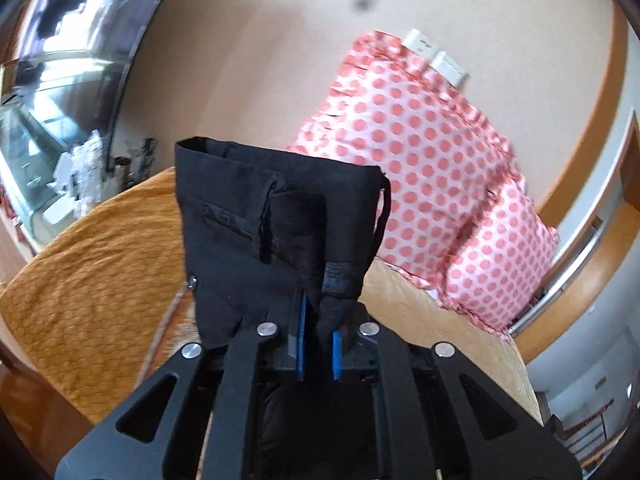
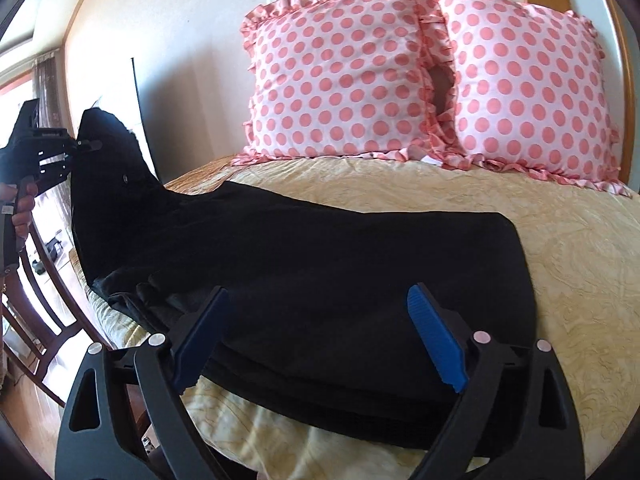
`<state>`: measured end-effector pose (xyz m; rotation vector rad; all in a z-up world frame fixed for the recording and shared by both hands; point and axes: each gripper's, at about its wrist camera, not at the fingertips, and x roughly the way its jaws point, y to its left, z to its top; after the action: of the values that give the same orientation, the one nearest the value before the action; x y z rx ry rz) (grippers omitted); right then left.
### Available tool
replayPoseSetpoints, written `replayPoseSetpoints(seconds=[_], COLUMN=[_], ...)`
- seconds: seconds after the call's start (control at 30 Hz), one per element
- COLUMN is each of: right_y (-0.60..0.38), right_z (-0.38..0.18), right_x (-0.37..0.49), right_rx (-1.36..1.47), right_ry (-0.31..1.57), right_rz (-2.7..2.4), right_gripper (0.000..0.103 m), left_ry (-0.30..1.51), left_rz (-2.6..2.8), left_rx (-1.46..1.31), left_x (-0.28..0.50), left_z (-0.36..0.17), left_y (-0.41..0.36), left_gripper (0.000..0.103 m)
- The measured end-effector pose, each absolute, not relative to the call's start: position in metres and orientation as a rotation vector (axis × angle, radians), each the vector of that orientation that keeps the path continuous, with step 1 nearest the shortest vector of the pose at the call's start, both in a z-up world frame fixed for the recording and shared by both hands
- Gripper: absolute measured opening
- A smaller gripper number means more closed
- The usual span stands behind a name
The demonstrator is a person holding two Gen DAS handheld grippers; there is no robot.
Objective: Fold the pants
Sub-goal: 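Lift the gripped leg end with the left tool and fold it over the waistband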
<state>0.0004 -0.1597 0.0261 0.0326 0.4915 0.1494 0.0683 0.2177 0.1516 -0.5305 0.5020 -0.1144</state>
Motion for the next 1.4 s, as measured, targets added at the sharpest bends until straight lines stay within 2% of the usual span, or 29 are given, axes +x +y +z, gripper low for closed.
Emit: replayPoseSetpoints(seconds=[0.13,0.23,0.33,0.53,0.77,0.97,1.33,1.4], right_y=[-0.188,-0.209,-0.231,-0.265,-0.288,-0.294,-0.286,-0.284], right_z=[0.026,0.025,0.021,0.014,0.015,0.009,0.032,0.039], right_x=[-0.016,-0.031,-0.044,-0.061,-0.078,-0.078,-0.079,-0.079], right_rx=[0.099,0.145,0.205,0.279,0.31,0.343,0.318,0.307], right_ry=[0.474,0.466,0.468,0.482,0.454,0.464,0.362,0.34], right_rz=[0.104,0.045,-0.005,-0.077,-0.141,-0.154,-0.202,-0.207], right_gripper=[0.092,0.094,0.097,0.097,0.099,0.099,0.099,0.099], left_ry=[0.518,0.54,0.594,0.841,0.707,0.781,0.69,0.664], left_rz=[-0.269,-0.386,-0.503,-0.673,-0.691,-0.733,-0.721,-0.724], left_rx=[-0.457,-0.433,-0.426,-0.439,-0.34,-0.244,-0.208,-0.219], left_x=[0.095,0.111,0.123,0.146,0.12,0.095,0.057,0.052], left_z=[0.181,0.182,0.164,0.098,0.119,0.073,0.032,0.032], left_y=[0.148,0.092,0.038,-0.047,-0.085,-0.121,-0.122,-0.119], left_gripper=[0.009,0.009,0.009,0.009,0.009,0.01,0.011,0.019])
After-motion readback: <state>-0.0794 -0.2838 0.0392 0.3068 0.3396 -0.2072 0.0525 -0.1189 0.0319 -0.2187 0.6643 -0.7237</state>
